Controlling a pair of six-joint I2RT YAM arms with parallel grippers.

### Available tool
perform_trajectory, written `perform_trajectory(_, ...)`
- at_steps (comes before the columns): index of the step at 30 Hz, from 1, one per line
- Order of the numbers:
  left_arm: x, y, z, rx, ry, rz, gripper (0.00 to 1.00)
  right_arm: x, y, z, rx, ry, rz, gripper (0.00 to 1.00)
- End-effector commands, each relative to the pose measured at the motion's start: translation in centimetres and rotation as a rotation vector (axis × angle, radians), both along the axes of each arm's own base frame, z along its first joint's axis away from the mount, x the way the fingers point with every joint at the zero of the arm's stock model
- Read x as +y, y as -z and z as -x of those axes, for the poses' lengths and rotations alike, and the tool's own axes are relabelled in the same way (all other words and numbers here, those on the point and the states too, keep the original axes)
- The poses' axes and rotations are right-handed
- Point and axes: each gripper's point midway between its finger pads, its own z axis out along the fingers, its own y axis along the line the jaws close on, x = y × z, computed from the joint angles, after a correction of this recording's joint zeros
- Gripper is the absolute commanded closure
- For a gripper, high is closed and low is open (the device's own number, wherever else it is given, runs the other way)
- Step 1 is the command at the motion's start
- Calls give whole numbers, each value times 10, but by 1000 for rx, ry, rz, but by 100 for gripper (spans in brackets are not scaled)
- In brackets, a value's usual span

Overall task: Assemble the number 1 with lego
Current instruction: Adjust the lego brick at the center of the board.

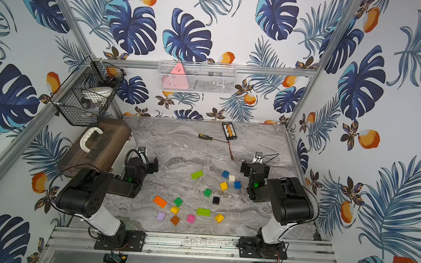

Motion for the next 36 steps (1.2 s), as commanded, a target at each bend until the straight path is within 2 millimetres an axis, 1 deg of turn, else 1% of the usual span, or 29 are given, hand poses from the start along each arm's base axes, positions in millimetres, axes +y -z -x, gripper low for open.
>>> perform_trajectory(1, 0, -9, -3, -40, -1, -6, 1, 1, -7, -3, -26, -3, 1, 0)
perform_trajectory(24, 0, -10, -4, -40, -2, -5, 1, 1, -7, -3, -27, -3, 0, 0)
perform_trajectory(30, 1, -10, -1, -49, -7, -11, 1, 1, -8, -1, -33, 6, 9, 0)
perform_trajectory(32, 1, -17, 3, -74, -16, -24, 1, 5, -13, 6, -72, 33, 59, 0)
perform_trajectory(34, -1, -29, 7, -102, -40, -54, 1, 12, -20, 13, -130, 9, 80, 0)
perform_trajectory(36, 0, -40, 9, -77, -68, -65, 1, 16, -22, 19, -150, -9, 84, 0)
